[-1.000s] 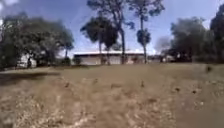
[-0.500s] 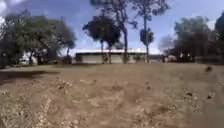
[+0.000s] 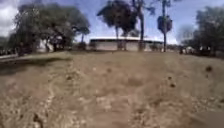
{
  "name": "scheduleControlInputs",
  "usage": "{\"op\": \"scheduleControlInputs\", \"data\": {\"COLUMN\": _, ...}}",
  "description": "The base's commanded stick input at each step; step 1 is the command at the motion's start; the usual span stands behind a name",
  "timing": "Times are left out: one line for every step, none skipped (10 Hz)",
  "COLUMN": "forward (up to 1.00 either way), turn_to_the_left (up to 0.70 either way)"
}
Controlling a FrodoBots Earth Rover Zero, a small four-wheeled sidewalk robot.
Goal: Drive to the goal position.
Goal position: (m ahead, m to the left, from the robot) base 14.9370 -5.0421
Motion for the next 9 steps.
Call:
{"op": "scheduleControlInputs", "data": {"forward": 0.7, "turn_to_the_left": 0.0}}
{"op": "scheduleControlInputs", "data": {"forward": 0.7, "turn_to_the_left": 0.0}}
{"op": "scheduleControlInputs", "data": {"forward": 0.7, "turn_to_the_left": 0.0}}
{"op": "scheduleControlInputs", "data": {"forward": 0.7, "turn_to_the_left": 0.0}}
{"op": "scheduleControlInputs", "data": {"forward": 0.7, "turn_to_the_left": 0.0}}
{"op": "scheduleControlInputs", "data": {"forward": 0.7, "turn_to_the_left": 0.0}}
{"op": "scheduleControlInputs", "data": {"forward": 0.7, "turn_to_the_left": 0.0}}
{"op": "scheduleControlInputs", "data": {"forward": 0.7, "turn_to_the_left": 0.0}}
{"op": "scheduleControlInputs", "data": {"forward": 0.7, "turn_to_the_left": 0.0}}
